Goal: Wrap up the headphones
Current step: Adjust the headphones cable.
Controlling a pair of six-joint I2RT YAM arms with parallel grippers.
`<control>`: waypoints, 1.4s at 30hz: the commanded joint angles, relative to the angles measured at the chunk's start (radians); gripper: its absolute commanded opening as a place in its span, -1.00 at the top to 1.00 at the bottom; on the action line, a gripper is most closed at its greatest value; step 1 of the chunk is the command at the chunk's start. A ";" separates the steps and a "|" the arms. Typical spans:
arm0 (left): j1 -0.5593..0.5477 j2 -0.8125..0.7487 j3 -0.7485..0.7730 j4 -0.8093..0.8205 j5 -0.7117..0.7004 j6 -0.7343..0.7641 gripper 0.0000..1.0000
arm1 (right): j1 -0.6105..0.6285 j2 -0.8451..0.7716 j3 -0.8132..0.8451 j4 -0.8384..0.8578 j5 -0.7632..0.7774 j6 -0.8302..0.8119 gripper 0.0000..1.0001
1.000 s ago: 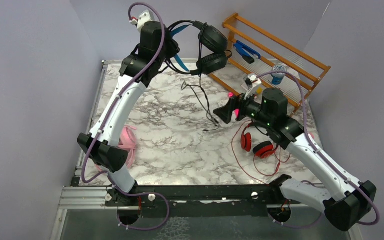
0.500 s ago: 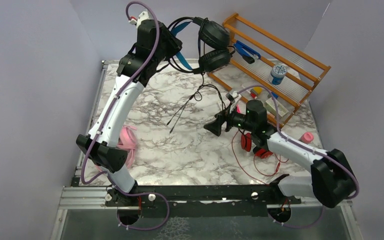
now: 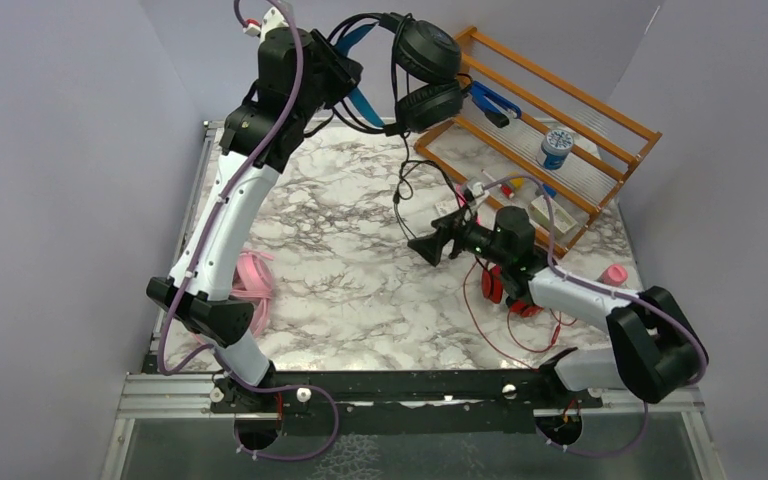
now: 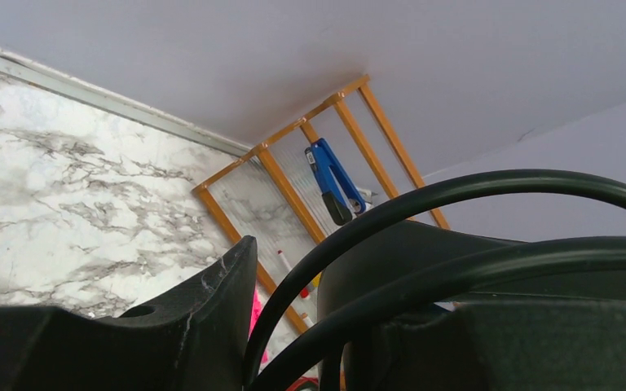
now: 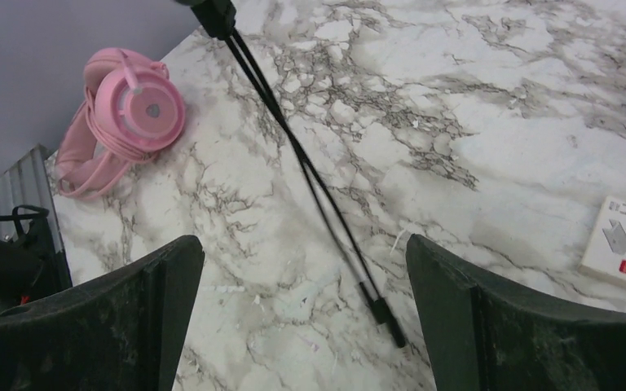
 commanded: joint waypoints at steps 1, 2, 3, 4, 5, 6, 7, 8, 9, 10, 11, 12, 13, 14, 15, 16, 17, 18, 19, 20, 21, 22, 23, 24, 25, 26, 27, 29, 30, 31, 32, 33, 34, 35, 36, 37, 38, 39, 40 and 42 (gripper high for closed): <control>0.007 -0.019 0.072 0.074 -0.045 -0.042 1.00 | -0.043 -0.139 -0.099 -0.011 0.019 0.012 -0.99; 0.009 -0.009 0.085 0.079 -0.057 -0.039 1.00 | -0.048 -0.182 -0.125 -0.028 0.026 0.008 -0.99; 0.010 0.002 0.101 0.079 -0.065 -0.035 1.00 | -0.050 -0.222 -0.153 -0.030 0.029 0.000 -0.99; 0.014 0.012 0.118 0.079 -0.066 -0.034 1.00 | -0.051 -0.259 -0.185 -0.022 0.016 -0.016 -0.99; 0.018 0.020 0.131 0.079 -0.059 -0.038 1.00 | -0.050 -0.289 -0.208 -0.010 0.003 -0.030 -0.99; 0.022 0.023 0.137 0.079 -0.050 -0.044 1.00 | -0.051 -0.303 -0.219 0.005 -0.008 -0.038 -0.99; 0.024 0.021 0.137 0.078 -0.040 -0.055 1.00 | -0.053 -0.298 -0.210 0.014 -0.037 -0.054 -0.99; 0.025 0.017 0.133 0.079 -0.027 -0.065 1.00 | -0.052 -0.273 -0.187 0.017 -0.067 -0.074 -0.99; 0.025 0.011 0.126 0.080 -0.012 -0.076 1.00 | -0.052 -0.235 -0.150 0.022 -0.094 -0.087 -0.99; 0.023 0.004 0.119 0.082 0.008 -0.089 1.00 | -0.052 -0.187 -0.118 0.040 -0.113 -0.089 -0.99; 0.024 -0.003 0.111 0.085 0.021 -0.100 1.00 | -0.053 -0.140 -0.087 0.075 -0.135 -0.088 -0.99; 0.024 -0.009 0.106 0.088 0.027 -0.104 1.00 | -0.052 -0.088 -0.044 0.111 -0.165 -0.089 -0.99; 0.023 -0.013 0.104 0.088 0.032 -0.109 1.00 | -0.051 -0.046 -0.011 0.143 -0.191 -0.076 -0.99; 0.023 -0.018 0.102 0.088 0.036 -0.109 1.00 | -0.052 -0.003 0.016 0.175 -0.205 -0.052 -0.98; 0.024 -0.023 0.098 0.088 0.040 -0.110 1.00 | -0.051 0.038 0.037 0.223 -0.222 -0.025 -0.98; 0.024 -0.027 0.095 0.089 0.041 -0.109 1.00 | -0.052 0.074 0.057 0.278 -0.236 0.006 -0.98; 0.024 -0.031 0.089 0.089 0.041 -0.108 1.00 | -0.052 0.114 0.086 0.318 -0.252 0.031 -0.98; 0.023 -0.034 0.086 0.088 0.040 -0.109 1.00 | -0.049 0.147 0.118 0.339 -0.259 0.054 -0.97; 0.023 -0.035 0.083 0.089 0.043 -0.110 1.00 | -0.046 0.177 0.146 0.349 -0.253 0.073 -0.96; 0.024 -0.034 0.083 0.090 0.048 -0.110 1.00 | -0.043 0.205 0.168 0.366 -0.243 0.089 -0.95; 0.024 -0.032 0.084 0.092 0.054 -0.111 1.00 | -0.042 0.231 0.183 0.391 -0.231 0.103 -0.96; 0.023 -0.028 0.084 0.094 0.058 -0.112 1.00 | -0.042 0.255 0.202 0.407 -0.214 0.110 -0.96; 0.023 -0.026 0.084 0.096 0.063 -0.113 1.00 | -0.042 0.286 0.221 0.413 -0.198 0.113 -0.96; 0.024 -0.023 0.084 0.100 0.066 -0.111 1.00 | -0.042 0.308 0.241 0.407 -0.173 0.115 -0.94; 0.024 -0.019 0.086 0.102 0.067 -0.111 1.00 | -0.042 0.321 0.256 0.395 -0.141 0.114 -0.93; 0.025 -0.015 0.088 0.103 0.070 -0.110 1.00 | -0.042 0.331 0.267 0.383 -0.093 0.125 -0.92; 0.025 -0.009 0.091 0.105 0.073 -0.107 1.00 | -0.048 0.344 0.280 0.374 -0.066 0.139 -0.91; 0.030 0.002 0.099 0.103 0.075 -0.103 1.00 | -0.061 0.359 0.312 0.327 -0.076 0.151 -0.78; 0.035 0.006 0.102 0.104 0.075 -0.104 1.00 | -0.062 0.355 0.315 0.305 -0.051 0.149 -0.76; 0.041 0.011 0.104 0.104 0.079 -0.109 1.00 | -0.063 0.348 0.302 0.304 -0.023 0.147 -0.78; 0.047 0.013 0.103 0.104 0.085 -0.111 1.00 | -0.066 0.342 0.279 0.316 0.000 0.142 -0.79; 0.052 0.014 0.103 0.105 0.091 -0.116 1.00 | -0.073 0.338 0.261 0.324 0.015 0.142 -0.80; 0.052 0.014 0.103 0.106 0.093 -0.118 1.00 | -0.080 0.338 0.250 0.328 0.016 0.148 -0.79; 0.052 0.014 0.102 0.106 0.098 -0.120 1.00 | -0.085 0.342 0.243 0.331 0.008 0.151 -0.77; 0.052 0.014 0.101 0.107 0.104 -0.124 1.00 | -0.087 0.347 0.242 0.337 -0.002 0.152 -0.75; 0.052 0.014 0.096 0.109 0.109 -0.126 1.00 | -0.086 0.354 0.247 0.343 -0.017 0.152 -0.73; 0.052 0.013 0.091 0.112 0.114 -0.130 1.00 | -0.087 0.367 0.255 0.355 -0.040 0.156 -0.69; 0.052 0.010 0.081 0.119 0.118 -0.135 1.00 | -0.087 0.381 0.271 0.361 -0.058 0.164 -0.66; 0.052 0.009 0.075 0.123 0.118 -0.138 1.00 | -0.087 0.393 0.291 0.357 -0.066 0.168 -0.63; 0.054 0.006 0.067 0.124 0.113 -0.138 1.00 | -0.086 0.403 0.328 0.318 -0.053 0.164 -0.61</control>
